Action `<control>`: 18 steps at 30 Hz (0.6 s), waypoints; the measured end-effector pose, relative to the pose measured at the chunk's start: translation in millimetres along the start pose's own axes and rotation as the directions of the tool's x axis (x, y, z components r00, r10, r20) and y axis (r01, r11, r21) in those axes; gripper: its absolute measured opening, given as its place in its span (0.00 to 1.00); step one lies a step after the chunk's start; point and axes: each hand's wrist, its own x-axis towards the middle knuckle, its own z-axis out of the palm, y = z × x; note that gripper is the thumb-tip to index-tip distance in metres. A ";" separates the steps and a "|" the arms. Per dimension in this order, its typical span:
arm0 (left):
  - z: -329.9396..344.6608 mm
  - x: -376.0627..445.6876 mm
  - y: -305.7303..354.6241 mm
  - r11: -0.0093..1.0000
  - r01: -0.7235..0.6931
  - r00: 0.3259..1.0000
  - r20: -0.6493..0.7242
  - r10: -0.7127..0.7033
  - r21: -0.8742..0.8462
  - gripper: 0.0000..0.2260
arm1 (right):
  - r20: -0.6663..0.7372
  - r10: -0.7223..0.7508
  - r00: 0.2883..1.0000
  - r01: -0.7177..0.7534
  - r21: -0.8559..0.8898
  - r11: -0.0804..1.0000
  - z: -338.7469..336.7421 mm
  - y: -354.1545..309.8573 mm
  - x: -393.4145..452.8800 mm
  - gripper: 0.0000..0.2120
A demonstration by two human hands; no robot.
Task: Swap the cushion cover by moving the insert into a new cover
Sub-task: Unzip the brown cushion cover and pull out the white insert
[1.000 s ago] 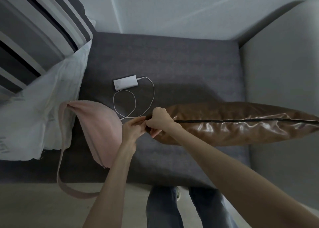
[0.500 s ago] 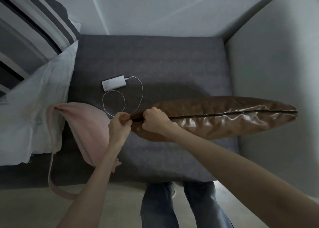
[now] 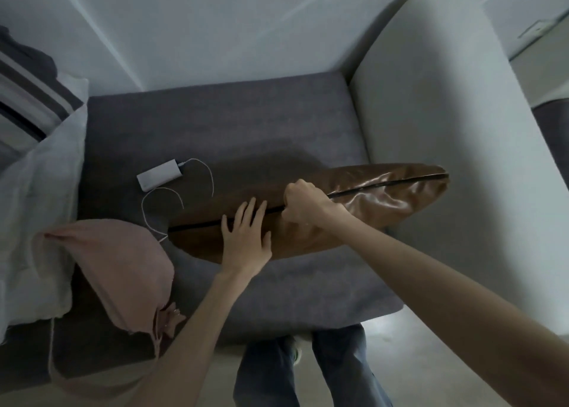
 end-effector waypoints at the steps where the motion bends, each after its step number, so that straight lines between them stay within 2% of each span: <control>1: 6.8 1.9 2.0 0.999 0.022 1.000 0.008 -0.022 0.027 0.29 | -0.008 0.022 1.000 -0.022 -0.022 1.000 -7.2 13.8 -3.9 0.04; 4: 14.6 0.9 -0.1 0.998 0.032 0.999 -0.007 -0.032 0.053 0.31 | -0.075 0.082 0.994 -0.088 -0.086 0.992 -28.5 67.3 -20.0 0.09; 7: 15.8 -1.9 0.1 0.997 0.025 0.999 -0.022 -0.024 0.076 0.31 | -0.157 0.149 0.976 -0.165 -0.093 0.982 -42.9 123.3 -40.6 0.06; 13: 14.2 -1.2 11.6 0.994 0.081 0.997 -0.022 -0.079 0.076 0.29 | -0.260 0.297 0.919 -0.328 -0.082 0.941 -70.1 210.3 -69.8 0.15; 16: 13.6 -1.0 20.6 0.994 0.100 0.991 -0.092 -0.096 0.046 0.28 | -0.321 0.426 0.846 -0.448 0.006 0.894 -83.9 253.5 -90.7 0.12; 18: 15.0 -3.8 28.4 0.995 0.098 0.984 -0.152 -0.095 0.010 0.27 | -0.300 0.485 0.822 -0.489 0.065 0.870 -88.0 268.1 -101.5 0.09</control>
